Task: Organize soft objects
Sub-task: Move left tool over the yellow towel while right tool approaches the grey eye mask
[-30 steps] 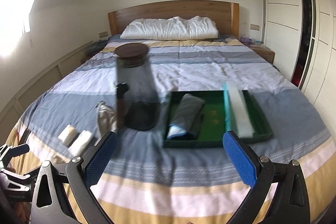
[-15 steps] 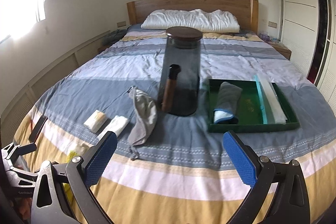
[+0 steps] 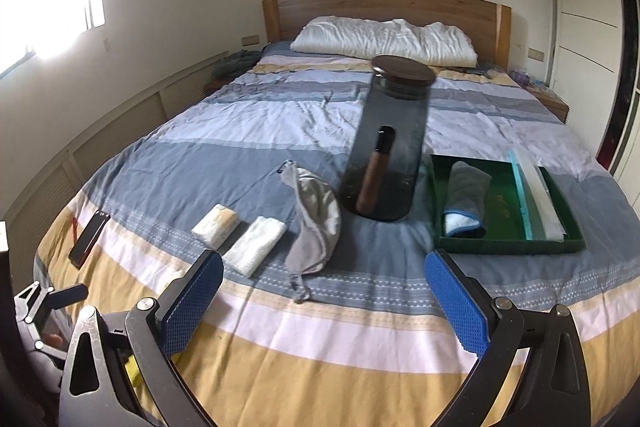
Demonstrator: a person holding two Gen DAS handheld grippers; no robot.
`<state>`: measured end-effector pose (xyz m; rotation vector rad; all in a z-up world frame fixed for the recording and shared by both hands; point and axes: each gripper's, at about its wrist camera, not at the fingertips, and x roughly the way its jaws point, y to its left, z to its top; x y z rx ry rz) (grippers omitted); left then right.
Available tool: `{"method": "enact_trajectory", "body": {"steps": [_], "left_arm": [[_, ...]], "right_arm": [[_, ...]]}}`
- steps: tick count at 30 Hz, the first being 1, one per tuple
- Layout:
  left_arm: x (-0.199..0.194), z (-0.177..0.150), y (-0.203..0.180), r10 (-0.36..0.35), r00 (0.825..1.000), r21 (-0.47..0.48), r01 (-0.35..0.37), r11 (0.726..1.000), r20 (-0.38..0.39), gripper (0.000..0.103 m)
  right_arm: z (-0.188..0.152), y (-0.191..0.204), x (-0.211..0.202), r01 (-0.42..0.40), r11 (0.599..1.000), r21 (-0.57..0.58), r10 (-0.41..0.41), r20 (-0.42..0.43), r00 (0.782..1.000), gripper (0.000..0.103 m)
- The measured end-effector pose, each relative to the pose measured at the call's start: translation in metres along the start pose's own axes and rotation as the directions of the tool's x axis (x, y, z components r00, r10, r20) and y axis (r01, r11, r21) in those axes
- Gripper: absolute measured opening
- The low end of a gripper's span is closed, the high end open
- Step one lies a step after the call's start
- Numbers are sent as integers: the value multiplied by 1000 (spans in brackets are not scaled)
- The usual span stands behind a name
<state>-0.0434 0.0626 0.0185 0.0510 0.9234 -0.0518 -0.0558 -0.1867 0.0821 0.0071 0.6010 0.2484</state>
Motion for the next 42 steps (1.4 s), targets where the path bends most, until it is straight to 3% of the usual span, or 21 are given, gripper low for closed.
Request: {"method": "enact_trajectory", "body": {"steps": [14,23,42], "left_arm": [[28,-8,19,-12,999,-27,11,1000,-36,101],[48,-7,29,-21,998,-47,19,999,-61,101],[81,-16,30,-30,992,-46,25,999,-119,101]], "right_arm": [[8,36,82,-18,999,-34,15,-96,995,103],[16,52,128,-30,998,-48,25,-116,993,103],[7,44,189,20,1000,-15,-22,-163,986,103]]}}
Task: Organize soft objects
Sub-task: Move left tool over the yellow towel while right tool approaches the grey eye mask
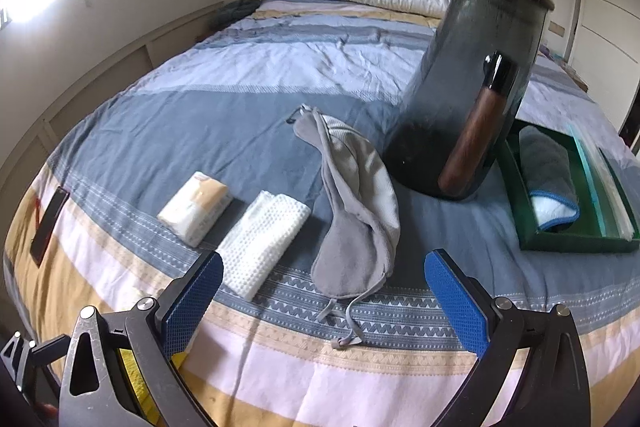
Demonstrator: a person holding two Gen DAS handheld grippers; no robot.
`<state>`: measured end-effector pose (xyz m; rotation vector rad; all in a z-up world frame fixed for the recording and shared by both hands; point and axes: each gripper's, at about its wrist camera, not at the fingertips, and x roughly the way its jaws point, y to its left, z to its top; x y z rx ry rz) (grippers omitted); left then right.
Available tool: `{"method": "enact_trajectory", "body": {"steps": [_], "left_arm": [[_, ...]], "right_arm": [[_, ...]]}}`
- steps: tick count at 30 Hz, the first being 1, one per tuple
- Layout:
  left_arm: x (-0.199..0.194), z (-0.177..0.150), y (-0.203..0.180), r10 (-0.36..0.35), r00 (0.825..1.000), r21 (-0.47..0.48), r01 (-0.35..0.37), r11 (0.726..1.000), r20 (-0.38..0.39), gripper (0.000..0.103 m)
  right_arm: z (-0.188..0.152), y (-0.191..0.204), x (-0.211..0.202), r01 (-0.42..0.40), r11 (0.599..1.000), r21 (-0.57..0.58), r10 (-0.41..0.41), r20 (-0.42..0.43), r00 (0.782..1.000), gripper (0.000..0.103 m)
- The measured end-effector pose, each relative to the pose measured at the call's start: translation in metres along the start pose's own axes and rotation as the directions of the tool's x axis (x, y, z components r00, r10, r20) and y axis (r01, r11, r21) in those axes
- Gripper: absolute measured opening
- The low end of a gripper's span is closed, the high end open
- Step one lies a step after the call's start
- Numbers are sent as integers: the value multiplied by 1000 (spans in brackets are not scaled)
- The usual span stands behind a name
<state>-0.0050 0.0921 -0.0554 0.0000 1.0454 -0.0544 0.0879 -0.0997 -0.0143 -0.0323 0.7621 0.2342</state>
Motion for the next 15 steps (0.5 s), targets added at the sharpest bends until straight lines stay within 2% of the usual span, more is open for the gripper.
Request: {"method": "enact_trajectory", "body": {"steps": [15], "left_arm": [[14,0,7,-14,999,-12,13,1000,-33,101]], "right_arm": [[8,-6,31,19,999,37,-19,-2,1000,103]]}}
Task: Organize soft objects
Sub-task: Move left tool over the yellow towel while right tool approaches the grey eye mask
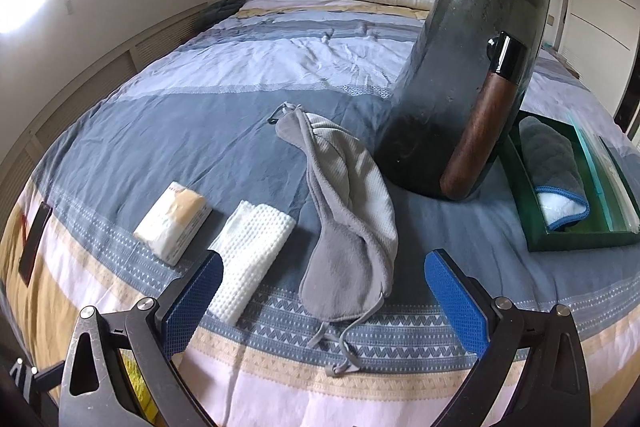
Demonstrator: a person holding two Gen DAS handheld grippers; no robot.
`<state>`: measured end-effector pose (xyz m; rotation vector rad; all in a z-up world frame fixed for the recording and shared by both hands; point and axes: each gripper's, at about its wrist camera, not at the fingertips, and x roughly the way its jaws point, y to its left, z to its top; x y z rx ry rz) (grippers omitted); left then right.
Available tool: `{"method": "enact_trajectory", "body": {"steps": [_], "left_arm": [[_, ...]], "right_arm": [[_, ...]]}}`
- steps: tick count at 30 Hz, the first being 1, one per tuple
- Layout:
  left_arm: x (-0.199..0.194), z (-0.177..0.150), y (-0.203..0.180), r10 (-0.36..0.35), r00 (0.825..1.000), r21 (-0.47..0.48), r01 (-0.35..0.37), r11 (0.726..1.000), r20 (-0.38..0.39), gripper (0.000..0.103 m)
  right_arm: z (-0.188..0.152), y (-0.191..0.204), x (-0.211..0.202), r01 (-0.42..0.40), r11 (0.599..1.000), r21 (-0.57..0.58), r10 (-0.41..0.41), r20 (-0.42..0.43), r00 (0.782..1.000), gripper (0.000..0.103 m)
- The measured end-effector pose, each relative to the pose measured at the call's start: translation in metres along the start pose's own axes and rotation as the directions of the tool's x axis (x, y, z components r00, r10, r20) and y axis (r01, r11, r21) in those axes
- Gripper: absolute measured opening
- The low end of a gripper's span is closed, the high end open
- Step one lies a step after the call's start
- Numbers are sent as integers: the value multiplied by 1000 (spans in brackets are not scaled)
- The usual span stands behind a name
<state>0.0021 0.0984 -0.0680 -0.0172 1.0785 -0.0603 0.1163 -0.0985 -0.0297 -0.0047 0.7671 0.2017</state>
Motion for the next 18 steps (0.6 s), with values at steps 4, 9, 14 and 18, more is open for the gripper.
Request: {"method": "enact_trajectory", "body": {"steps": [4,9,14,18], "left_arm": [[2,0,1,-4,1000,2,4,1000,-2,101],[2,-2,2,-9,1000,1,9,1000,-6,101],[1,-3,3,-17,1000,6,17,1000,-4,101],[-1,-2,1,-30,1000,18,30,999,1,101]], "right_arm": [[2,-1,6,3,1000,12,-3,2,1000,103],[3,-5,11,6,999,35,-6,2,1000,103],[3,-9,20,3,999,47,-2,-9,1000,103],[2,-9,31,0,999,53,1,-27,1000,103]]}}
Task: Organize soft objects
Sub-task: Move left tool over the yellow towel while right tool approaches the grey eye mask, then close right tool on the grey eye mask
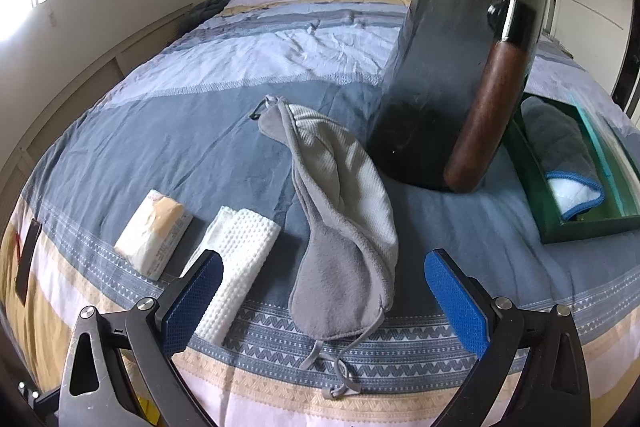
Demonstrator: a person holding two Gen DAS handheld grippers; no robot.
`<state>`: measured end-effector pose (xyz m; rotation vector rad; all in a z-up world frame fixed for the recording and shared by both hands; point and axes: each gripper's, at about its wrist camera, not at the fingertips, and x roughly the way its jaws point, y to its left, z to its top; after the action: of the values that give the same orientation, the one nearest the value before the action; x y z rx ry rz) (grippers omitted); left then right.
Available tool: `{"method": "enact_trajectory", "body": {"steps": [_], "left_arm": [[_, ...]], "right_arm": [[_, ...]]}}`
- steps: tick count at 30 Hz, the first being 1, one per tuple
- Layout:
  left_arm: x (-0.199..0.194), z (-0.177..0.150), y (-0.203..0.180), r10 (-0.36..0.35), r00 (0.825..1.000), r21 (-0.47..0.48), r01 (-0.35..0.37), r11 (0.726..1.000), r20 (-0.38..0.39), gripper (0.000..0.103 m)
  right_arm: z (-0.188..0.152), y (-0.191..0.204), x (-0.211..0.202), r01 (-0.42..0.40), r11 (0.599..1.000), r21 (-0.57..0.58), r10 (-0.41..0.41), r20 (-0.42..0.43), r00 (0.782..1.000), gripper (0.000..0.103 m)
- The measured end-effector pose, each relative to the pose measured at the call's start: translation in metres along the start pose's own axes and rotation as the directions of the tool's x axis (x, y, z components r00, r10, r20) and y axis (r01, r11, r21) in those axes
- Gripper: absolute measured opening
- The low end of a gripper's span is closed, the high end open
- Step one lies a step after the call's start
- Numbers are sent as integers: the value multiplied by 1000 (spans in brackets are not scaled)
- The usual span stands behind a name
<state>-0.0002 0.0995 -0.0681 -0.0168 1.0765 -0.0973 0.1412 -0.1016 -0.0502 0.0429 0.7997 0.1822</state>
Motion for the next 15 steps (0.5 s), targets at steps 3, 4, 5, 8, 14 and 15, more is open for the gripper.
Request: {"method": "enact_trajectory", "body": {"steps": [3,4,5,8,14,15], "left_arm": [[0,0,-3,-2,1000,18,2,1000,1,101],[1,0,-4,-6,1000,20,6,1000,0,101],[1,0,-5,-11,1000,21,11,1000,-2,101],[3,1,-7,-14,1000,21,14,1000,-2,101],[6,3,-6,-15,1000,22,16,1000,-12,101],[7,3,-6,-16,1000,21,16,1000,-15,101]], "right_arm": [[2,0,6,-1,1000,9,1,-1,1000,103],[3,-1,8,-1,1000,15,1,-2,1000,103],[4,-1,10,0,1000,24,0,-4,1000,103],[8,-4,16,9,999,49,-9,-5,1000,103],[18,-8,32,28,996,83,-27,-18,999,103],[19,-9,35,29,995,91,-27,-23,999,103]]}}
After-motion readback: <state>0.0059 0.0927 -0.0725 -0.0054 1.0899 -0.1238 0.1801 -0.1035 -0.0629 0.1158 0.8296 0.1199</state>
